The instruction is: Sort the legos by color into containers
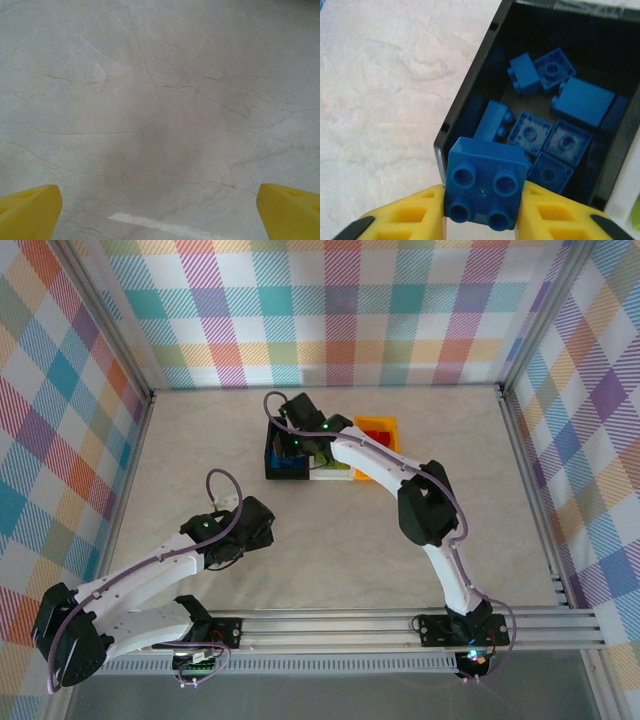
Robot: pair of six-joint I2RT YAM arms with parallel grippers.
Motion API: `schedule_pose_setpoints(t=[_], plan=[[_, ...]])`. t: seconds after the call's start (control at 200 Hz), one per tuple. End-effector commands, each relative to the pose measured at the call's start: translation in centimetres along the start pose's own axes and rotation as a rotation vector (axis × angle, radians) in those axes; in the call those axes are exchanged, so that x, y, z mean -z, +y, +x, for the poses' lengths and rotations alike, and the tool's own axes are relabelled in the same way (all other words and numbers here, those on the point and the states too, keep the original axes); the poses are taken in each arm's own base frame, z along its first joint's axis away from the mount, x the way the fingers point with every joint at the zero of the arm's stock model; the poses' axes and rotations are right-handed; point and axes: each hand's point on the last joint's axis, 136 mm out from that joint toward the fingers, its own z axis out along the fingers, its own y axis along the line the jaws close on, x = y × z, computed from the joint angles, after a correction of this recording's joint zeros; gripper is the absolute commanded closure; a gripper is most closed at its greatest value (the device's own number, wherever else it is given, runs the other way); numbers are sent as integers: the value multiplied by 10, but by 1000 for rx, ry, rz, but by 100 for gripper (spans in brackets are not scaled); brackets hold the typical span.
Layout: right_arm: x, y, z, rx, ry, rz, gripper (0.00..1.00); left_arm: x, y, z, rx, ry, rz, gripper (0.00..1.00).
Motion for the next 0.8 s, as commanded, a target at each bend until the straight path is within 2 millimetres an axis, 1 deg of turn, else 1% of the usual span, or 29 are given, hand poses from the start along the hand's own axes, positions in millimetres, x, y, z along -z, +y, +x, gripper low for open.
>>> schedule_pose_setpoints(t=[0.0, 0.055, 0.1, 0.21, 0.27, 0.295, 0.315, 0.34, 0.43, 0.45, 0.46, 0.475, 0.495, 0.57, 0.665, 0.675, 0.705, 0.77, 0.8], plan=[[1, -9, -13, -3, -7, 30, 53, 5, 7, -3, 19, -6, -15, 0], [3, -3, -17, 10, -23, 3, 40, 6, 8, -3, 19, -8, -13, 0], [8, -1, -22, 17, -36, -9, 34, 7, 8, -3, 19, -9, -10, 0], [26, 2, -30, 31, -81, -13, 28, 8, 7, -5, 21, -15, -6, 0], [40, 1, -31, 34, -110, -15, 25, 8, 6, -6, 23, -22, -1, 0], [48, 1, -33, 33, -129, -17, 24, 9, 6, -7, 24, -25, 2, 0], [49, 0, -30, 32, -130, -15, 23, 9, 5, -9, 26, -30, 4, 0], [60, 0, -32, 29, -152, -21, 21, 10, 4, -10, 29, -36, 8, 0], [86, -7, -21, 14, -208, -23, 14, 16, 1, -20, 49, -77, 33, 0], [93, -9, -18, 11, -226, -23, 11, 18, 0, -23, 57, -91, 43, 0], [96, -11, -15, 9, -229, -19, 8, 19, -1, -25, 62, -99, 50, 0], [103, -11, -16, 6, -253, -23, 4, 21, -2, -28, 66, -111, 61, 0], [108, -16, -10, 0, -265, -15, 0, 23, -4, -31, 70, -128, 75, 0], [133, -30, 6, -18, -324, 8, 0, 33, -7, -46, 97, -203, 112, 0], [159, -52, 28, -58, -377, 60, 0, 43, 3, -65, 125, -300, 71, 0], [159, -56, 32, -67, -374, 70, 0, 44, 3, -67, 124, -310, 66, 0], [168, -65, 37, -87, -400, 100, 0, 46, 4, -72, 117, -336, 60, 0], [182, -88, 57, -136, -440, 167, 0, 51, 5, -85, 106, -408, 46, 0], [188, -97, 66, -159, -454, 190, 0, 53, 12, -93, 124, -460, 14, 0]])
